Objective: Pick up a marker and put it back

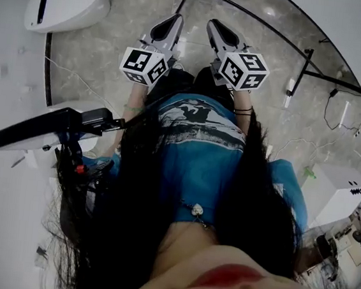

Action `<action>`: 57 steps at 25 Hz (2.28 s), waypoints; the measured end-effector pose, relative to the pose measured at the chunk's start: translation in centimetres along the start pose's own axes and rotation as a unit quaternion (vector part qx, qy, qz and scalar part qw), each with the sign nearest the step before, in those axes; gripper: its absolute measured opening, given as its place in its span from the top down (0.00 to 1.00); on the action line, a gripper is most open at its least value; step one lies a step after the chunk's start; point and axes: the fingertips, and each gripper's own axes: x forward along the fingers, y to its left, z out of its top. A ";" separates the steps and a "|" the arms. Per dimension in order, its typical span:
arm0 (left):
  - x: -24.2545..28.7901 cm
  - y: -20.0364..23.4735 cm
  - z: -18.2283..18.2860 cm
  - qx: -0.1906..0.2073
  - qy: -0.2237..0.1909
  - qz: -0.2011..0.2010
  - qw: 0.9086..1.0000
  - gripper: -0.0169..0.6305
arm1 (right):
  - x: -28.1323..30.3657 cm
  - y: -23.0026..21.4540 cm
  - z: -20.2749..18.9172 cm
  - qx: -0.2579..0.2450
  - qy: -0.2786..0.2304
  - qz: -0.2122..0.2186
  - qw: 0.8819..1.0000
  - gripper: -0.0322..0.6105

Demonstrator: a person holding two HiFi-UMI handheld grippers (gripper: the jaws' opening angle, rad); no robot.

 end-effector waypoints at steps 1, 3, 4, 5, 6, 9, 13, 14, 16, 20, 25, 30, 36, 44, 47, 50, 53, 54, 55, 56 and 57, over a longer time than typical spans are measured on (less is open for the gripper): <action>0.6 0.4 -0.2 -0.005 0.004 0.000 1.000 0.97 | 0.4 -0.5 0.4 0.001 0.000 -0.002 1.000 0.89; 2.6 1.6 -0.3 -0.012 0.013 0.000 1.000 0.97 | 1.8 -2.2 1.5 0.003 0.002 -0.007 1.000 0.89; 3.9 2.4 -0.3 -0.014 0.018 0.001 1.000 0.97 | 2.8 -3.3 2.1 0.006 0.003 -0.009 1.000 0.89; 5.1 3.1 -0.3 -0.016 0.022 0.001 1.000 0.97 | 3.8 -4.4 2.7 0.008 0.004 -0.011 1.000 0.89; 6.0 3.7 -0.2 -0.017 0.025 0.002 1.000 0.97 | 4.7 -5.2 3.1 0.010 0.005 -0.012 1.000 0.89; 7.1 5.1 0.1 -0.013 0.025 0.008 1.000 0.97 | 6.8 -6.2 4.3 0.006 -0.001 -0.006 1.000 0.89; 8.8 6.6 1.4 0.002 0.015 0.021 1.000 0.97 | 9.3 -7.2 7.0 -0.019 -0.012 0.009 1.000 0.89; 9.0 6.8 1.9 0.004 0.010 0.025 1.000 0.97 | 9.9 -7.3 7.7 -0.032 -0.013 0.011 0.999 0.89; 9.4 7.3 2.8 0.006 -0.002 0.034 0.999 0.97 | 11.0 -7.3 9.0 -0.064 -0.011 0.017 0.998 0.89; 10.4 8.8 4.7 0.010 -0.019 0.057 0.998 0.97 | 13.6 -7.0 11.1 -0.126 0.006 0.032 0.991 0.89; 12.3 9.8 6.5 0.014 -0.022 0.074 0.997 0.97 | 16.8 -7.7 13.0 -0.180 0.033 0.038 0.982 0.89; 14.4 10.4 7.5 0.013 -0.013 0.082 0.996 0.97 | 19.4 -8.6 14.3 -0.199 0.059 0.046 0.977 0.88; 16.3 13.3 6.2 0.003 -0.001 0.080 0.997 0.97 | 24.5 -9.5 11.6 -0.263 0.131 0.054 0.954 0.78; 16.4 13.2 6.2 0.002 -0.001 0.078 0.997 0.97 | 26.2 -9.8 9.9 -0.360 0.191 0.024 0.913 0.78; 16.3 13.6 6.0 -0.001 -0.002 0.080 0.997 0.97 | 26.9 -9.8 9.4 -0.360 0.207 0.020 0.909 0.78; 16.1 13.9 6.0 -0.003 -0.004 0.083 0.996 0.97 | 27.5 -9.8 9.2 -0.361 0.216 0.011 0.907 0.78; 15.9 14.2 6.1 -0.003 -0.007 0.088 0.996 0.97 | 27.8 -9.9 9.1 -0.360 0.218 0.004 0.907 0.79; 15.9 14.3 6.1 -0.003 -0.007 0.090 0.996 0.97 | 27.8 -10.0 9.1 -0.359 0.218 0.005 0.907 0.80; 15.9 14.4 6.2 -0.003 -0.008 0.091 0.996 0.97 | 27.8 -10.0 9.1 -0.358 0.218 0.008 0.908 0.80; 15.8 14.5 6.2 -0.003 -0.009 0.092 0.996 0.97 | 27.8 -10.0 9.1 -0.358 0.218 0.010 0.908 0.81; 15.8 14.6 6.2 -0.002 -0.009 0.093 0.996 0.97 | 27.8 -10.0 9.2 -0.359 0.216 0.012 0.908 0.81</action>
